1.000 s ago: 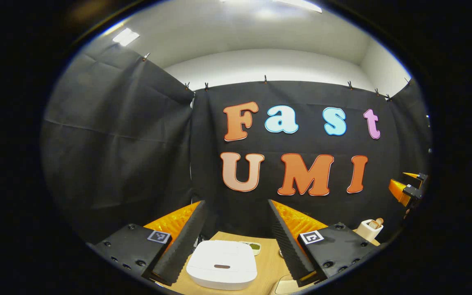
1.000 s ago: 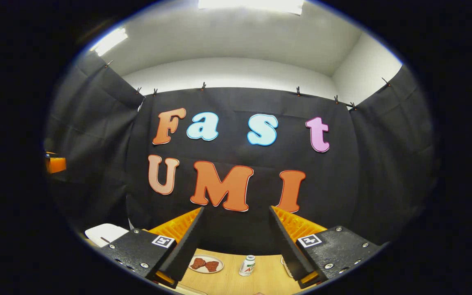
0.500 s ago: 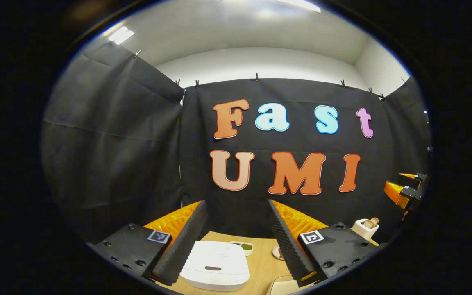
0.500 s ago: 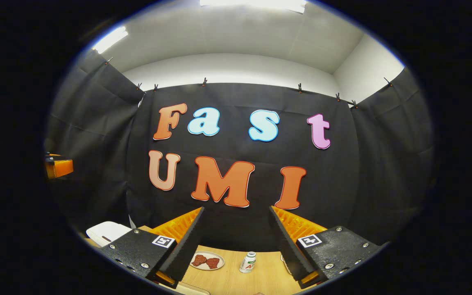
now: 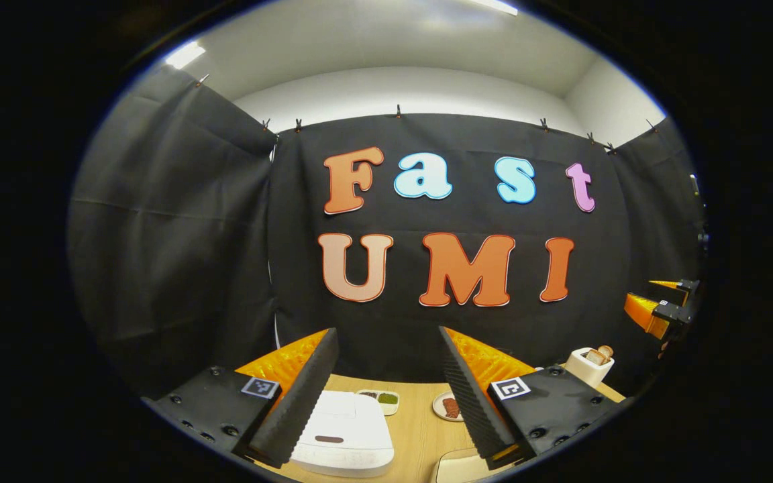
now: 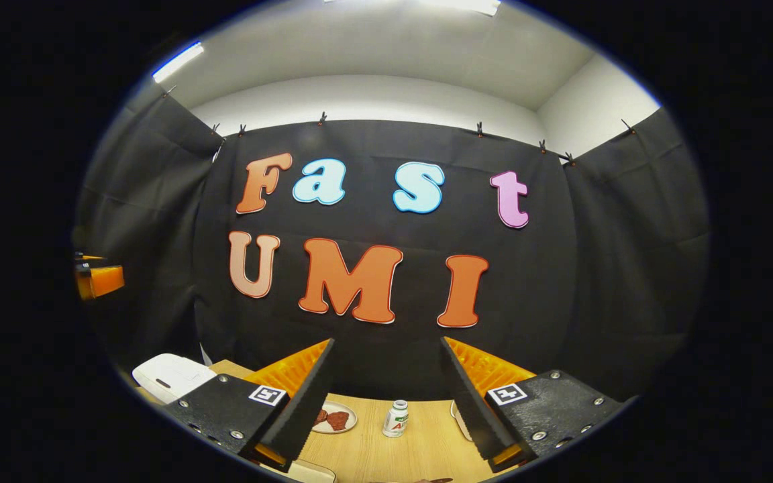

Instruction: Close the left gripper, press the button to open the rice cooker; take a wooden spoon from the chopstick holder with the right hand, scoop a spoonful of rice and pour it into the rice cooker, then put the wooden spoon back into the chopstick holder.

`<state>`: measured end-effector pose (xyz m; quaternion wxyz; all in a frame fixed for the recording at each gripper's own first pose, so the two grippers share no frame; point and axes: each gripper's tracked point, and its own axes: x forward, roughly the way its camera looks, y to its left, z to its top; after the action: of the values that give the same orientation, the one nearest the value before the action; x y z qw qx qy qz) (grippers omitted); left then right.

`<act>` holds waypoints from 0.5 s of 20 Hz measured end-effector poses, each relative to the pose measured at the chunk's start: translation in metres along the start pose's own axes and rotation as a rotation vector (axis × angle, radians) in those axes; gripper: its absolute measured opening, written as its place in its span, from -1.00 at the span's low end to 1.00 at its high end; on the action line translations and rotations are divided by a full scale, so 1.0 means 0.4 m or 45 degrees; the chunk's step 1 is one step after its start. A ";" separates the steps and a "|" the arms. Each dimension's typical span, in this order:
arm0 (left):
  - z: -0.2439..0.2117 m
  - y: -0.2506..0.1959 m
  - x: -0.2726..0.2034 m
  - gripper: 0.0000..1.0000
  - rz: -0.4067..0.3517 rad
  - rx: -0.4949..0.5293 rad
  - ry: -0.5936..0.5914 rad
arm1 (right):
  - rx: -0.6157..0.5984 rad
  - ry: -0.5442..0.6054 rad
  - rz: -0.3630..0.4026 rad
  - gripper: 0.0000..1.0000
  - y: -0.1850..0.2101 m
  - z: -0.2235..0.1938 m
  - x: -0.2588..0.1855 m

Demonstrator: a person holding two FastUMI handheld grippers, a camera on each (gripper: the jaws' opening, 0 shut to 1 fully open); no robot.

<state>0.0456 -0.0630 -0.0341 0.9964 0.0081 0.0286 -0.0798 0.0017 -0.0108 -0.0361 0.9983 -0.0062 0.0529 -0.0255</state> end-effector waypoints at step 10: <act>-0.020 0.014 0.089 0.97 -0.010 -0.019 0.006 | -0.013 0.005 -0.007 0.87 0.021 0.007 0.081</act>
<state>0.0810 -0.0630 -0.0442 0.9960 0.0007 0.0317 -0.0835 0.0347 -0.0040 -0.0369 0.9980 -0.0112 0.0548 -0.0281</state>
